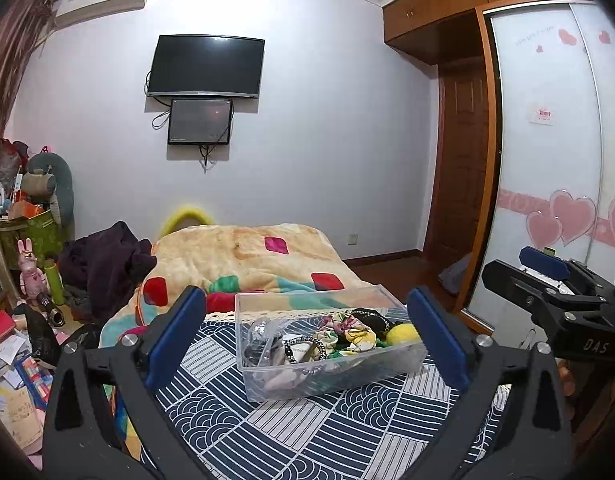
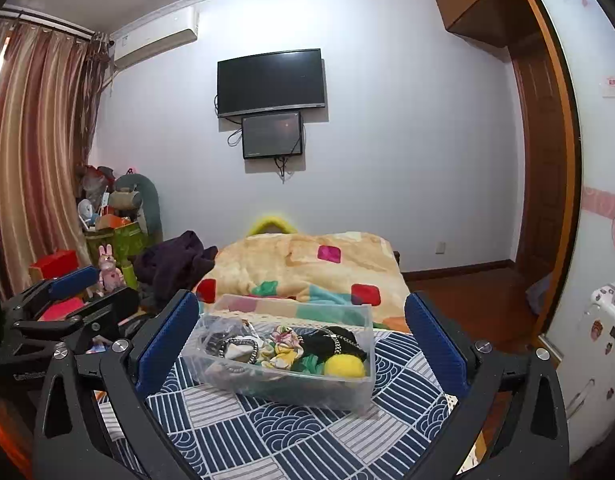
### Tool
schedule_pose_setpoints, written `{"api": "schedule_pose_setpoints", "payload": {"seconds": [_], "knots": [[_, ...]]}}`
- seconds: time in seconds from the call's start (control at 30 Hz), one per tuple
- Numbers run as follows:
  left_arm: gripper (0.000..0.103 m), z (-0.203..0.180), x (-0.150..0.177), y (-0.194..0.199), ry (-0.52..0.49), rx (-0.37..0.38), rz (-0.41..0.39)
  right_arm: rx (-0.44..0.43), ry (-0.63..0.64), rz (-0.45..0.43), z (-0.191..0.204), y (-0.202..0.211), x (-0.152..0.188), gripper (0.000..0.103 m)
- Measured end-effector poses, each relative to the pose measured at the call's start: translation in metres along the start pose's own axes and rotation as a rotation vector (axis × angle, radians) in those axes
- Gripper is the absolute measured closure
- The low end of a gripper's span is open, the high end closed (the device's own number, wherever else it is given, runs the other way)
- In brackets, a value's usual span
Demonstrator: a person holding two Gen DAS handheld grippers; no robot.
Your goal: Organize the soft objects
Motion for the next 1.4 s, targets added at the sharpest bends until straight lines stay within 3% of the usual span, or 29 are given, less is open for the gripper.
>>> {"api": "schedule_pose_setpoints", "payload": {"seconds": [1.4], "knots": [[0.000, -0.0041, -0.0002, 0.0052, -0.021, -0.009, -0.008, 0.000, -0.011, -0.002, 0.0010, 0.0097, 0.0005, 0.000]]}}
Point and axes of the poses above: each gripper's, at about its wrist camera, not at the fingertips, and y roughly against the way its jaws point, z to its left, x to its underside, the point moved 5 cm from there along -y, roughly the way its jaws point, and after that the axes turned 15 degrees about y, right-handed, at the moved point
